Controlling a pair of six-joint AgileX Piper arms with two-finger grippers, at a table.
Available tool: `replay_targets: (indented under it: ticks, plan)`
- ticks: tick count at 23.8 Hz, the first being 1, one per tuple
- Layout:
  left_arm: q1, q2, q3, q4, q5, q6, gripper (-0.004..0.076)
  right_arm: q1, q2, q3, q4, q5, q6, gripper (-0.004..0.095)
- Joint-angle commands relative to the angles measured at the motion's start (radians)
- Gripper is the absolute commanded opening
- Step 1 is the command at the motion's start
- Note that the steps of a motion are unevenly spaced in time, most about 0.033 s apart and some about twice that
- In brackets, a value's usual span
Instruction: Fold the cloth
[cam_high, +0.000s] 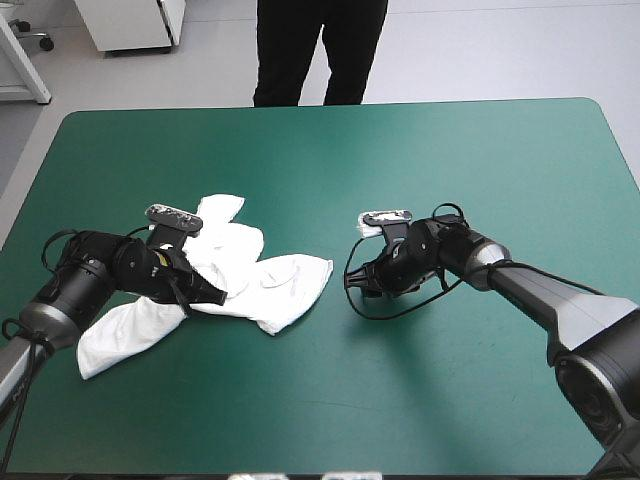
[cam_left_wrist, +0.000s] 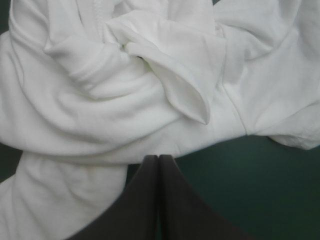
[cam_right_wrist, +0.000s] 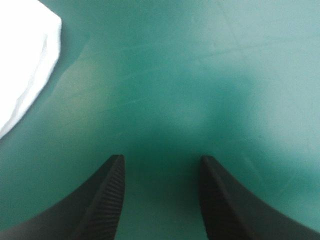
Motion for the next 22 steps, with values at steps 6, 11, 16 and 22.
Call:
replay_targets:
  ticks: [6, 11, 16, 22]
  plan:
    - [-0.004, -0.025, -0.034, -0.012, -0.032, -0.004, -0.0009, 0.003, -0.026, -0.017, 0.011, 0.017, -0.007, 0.0439]
    - [-0.004, -0.025, -0.034, -0.012, -0.032, -0.004, -0.0009, 0.003, -0.026, -0.017, 0.011, 0.017, -0.007, 0.0439]
    - [-0.004, -0.025, -0.034, -0.012, -0.032, -0.004, -0.0009, 0.003, -0.026, -0.017, 0.011, 0.017, -0.007, 0.0413]
    - [-0.004, -0.025, -0.034, -0.012, -0.032, -0.004, -0.0009, 0.003, -0.026, -0.017, 0.011, 0.026, -0.007, 0.0369]
